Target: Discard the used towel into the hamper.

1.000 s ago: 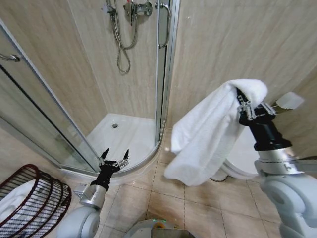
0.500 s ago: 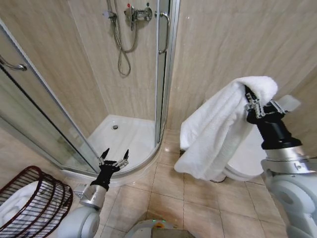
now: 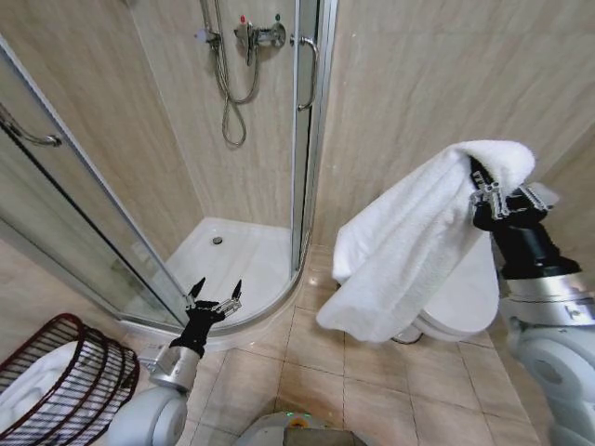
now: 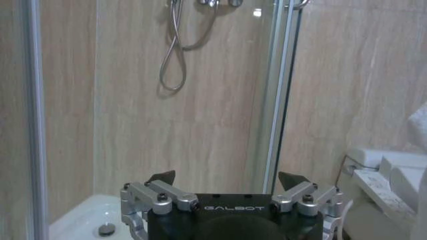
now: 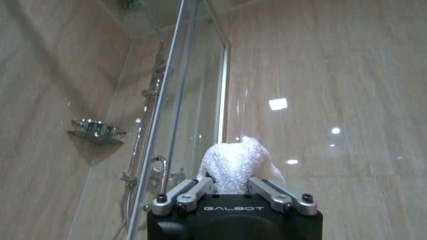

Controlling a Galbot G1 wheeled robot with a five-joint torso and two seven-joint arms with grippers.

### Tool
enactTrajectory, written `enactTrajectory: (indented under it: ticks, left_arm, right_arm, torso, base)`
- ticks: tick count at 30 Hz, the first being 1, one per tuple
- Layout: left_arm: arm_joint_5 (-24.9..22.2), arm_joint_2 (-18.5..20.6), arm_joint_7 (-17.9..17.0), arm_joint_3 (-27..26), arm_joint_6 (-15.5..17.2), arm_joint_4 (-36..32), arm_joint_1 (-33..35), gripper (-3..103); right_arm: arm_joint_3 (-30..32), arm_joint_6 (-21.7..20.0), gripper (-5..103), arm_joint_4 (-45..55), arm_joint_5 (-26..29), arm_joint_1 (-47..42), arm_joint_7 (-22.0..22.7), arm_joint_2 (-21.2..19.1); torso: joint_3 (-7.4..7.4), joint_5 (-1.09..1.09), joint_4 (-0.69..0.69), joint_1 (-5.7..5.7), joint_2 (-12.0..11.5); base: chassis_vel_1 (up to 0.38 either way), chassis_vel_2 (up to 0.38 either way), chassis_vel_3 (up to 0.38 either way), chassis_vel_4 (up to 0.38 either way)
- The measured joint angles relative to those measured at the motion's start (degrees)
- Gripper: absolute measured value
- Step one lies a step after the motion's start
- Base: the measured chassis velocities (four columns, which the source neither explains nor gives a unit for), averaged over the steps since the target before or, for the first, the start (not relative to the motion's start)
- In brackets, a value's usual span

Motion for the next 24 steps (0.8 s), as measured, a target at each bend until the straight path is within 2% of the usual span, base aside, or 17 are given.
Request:
enactTrajectory:
  ticks: [9, 24]
  left_arm:
    - [0.0, 0.0, 0.0, 0.0, 0.0, 0.0, 0.0, 100]
    - [0.0, 0.0, 0.0, 0.0, 0.0, 0.0, 0.0, 100]
  right_arm:
    - [2.8, 0.3, 10, 0.0, 1.9, 1.9, 0.3, -2.3]
    - [3.0, 0.3, 10, 0.0, 2.8, 1.6, 0.3, -2.2]
  torso:
    - [1.46, -0.01, 0.0, 0.9, 2.3]
    - [3.5, 0.0, 0.0, 2.34, 5.8]
  base:
    - [0.0, 0.0, 0.0, 0.0]
    - [0.0, 0.0, 0.0, 0.0]
